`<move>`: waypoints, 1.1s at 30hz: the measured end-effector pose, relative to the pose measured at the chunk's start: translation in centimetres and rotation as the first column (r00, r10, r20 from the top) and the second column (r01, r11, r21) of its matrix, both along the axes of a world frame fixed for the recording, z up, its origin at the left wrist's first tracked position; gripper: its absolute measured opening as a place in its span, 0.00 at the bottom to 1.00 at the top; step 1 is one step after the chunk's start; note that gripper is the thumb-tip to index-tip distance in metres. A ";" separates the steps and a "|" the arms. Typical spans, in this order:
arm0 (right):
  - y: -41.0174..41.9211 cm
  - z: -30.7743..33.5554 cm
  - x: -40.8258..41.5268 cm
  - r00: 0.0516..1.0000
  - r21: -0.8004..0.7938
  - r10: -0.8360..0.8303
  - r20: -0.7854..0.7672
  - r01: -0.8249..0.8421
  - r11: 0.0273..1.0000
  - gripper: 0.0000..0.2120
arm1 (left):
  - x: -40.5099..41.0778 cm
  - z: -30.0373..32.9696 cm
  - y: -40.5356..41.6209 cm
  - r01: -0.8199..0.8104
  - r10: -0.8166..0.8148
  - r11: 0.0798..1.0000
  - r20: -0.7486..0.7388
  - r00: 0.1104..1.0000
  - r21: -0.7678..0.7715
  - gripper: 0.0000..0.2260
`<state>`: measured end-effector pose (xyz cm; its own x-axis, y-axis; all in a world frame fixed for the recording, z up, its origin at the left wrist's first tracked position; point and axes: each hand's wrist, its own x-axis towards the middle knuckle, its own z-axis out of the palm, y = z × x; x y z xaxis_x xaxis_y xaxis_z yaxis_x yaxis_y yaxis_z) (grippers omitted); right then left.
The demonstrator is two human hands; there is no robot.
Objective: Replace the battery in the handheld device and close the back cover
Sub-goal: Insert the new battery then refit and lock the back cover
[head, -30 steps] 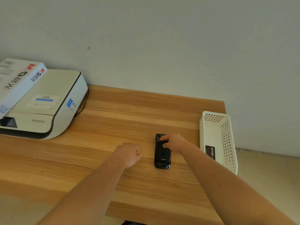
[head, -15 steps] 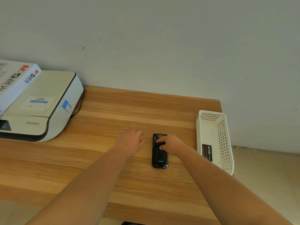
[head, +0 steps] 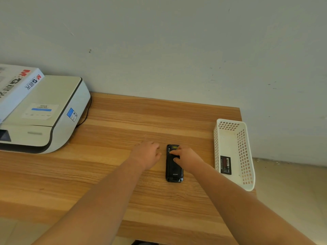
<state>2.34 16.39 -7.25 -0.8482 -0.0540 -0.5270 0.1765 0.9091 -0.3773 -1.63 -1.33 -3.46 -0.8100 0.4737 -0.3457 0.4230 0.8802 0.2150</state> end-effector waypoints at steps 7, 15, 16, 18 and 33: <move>0.0 -0.6 0.7 0.999 -0.017 -0.021 -0.050 0.020 1.000 0.22 | 0.5 -0.7 0.2 0.030 -0.029 0.999 0.047 0.998 -0.023 0.16; 0.4 -1.1 2.4 0.994 -0.026 0.021 -0.106 -0.024 0.999 0.31 | 1.5 -2.1 0.9 0.079 -0.075 0.995 0.064 0.995 -0.055 0.17; 0.5 -1.2 2.6 0.993 -0.018 0.025 -0.113 -0.028 0.999 0.32 | 1.7 -2.3 1.0 0.095 -0.090 0.993 0.065 0.994 -0.076 0.17; 0.7 -1.4 3.0 0.990 0.002 0.034 -0.138 -0.034 0.999 0.33 | 2.0 -2.5 1.5 0.147 -0.139 0.981 0.070 0.988 -0.123 0.20; 1.9 -1.3 2.6 0.893 -0.181 -0.450 -0.013 0.441 0.879 0.24 | 1.5 -3.7 4.3 -0.240 0.247 0.969 0.152 0.957 -0.063 0.15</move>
<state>4.95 18.28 -8.59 -0.8302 0.2519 -0.4973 0.5230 0.6610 -0.5382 -0.13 2.95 -7.17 -0.8328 0.2501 -0.4938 0.1583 0.9625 0.2205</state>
